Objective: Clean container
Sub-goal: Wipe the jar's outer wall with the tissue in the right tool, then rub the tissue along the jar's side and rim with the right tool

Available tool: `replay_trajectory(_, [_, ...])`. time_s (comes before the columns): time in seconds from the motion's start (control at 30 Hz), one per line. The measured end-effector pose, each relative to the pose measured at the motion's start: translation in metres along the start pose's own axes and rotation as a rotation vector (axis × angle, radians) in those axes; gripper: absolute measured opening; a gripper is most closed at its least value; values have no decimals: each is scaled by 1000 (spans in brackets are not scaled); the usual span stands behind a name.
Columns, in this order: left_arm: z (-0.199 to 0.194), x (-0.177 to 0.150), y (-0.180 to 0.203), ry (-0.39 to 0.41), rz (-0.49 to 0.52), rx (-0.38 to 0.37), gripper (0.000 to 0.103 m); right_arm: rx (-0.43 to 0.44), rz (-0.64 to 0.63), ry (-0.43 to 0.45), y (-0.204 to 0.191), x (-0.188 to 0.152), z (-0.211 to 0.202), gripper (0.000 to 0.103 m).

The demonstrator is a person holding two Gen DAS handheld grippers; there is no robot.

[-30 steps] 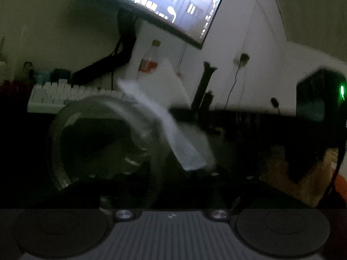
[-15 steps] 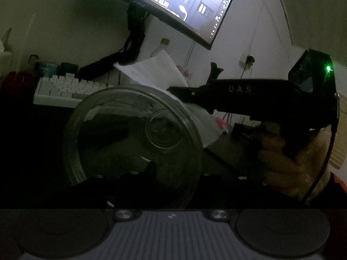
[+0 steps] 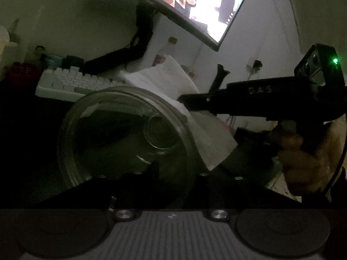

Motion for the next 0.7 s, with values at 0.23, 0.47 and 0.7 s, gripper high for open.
replay_trajectory(0.23, [-22, 8, -10, 72, -203, -238, 8, 105, -44, 27, -23, -18, -34, 7])
replay_trajectory(0.47, [-24, 12, 5, 63, -139, -242, 13, 75, -22, 56, -26, -20, -38, 7])
replay_trajectory(0.7, [-1, -5, 32, -112, 163, 0, 52, 50, -32, 99, -25, -23, -29, 7])
Point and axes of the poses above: each gripper's, at about its wrist camera, not at the fingertips, and z roughly the way its jaws point, y to its right, x to its top, the point moved 1 cm from there along z, roughly the way its jaws point, and after that the axes turned 12 degrees about -x, right-handed, at the moved point
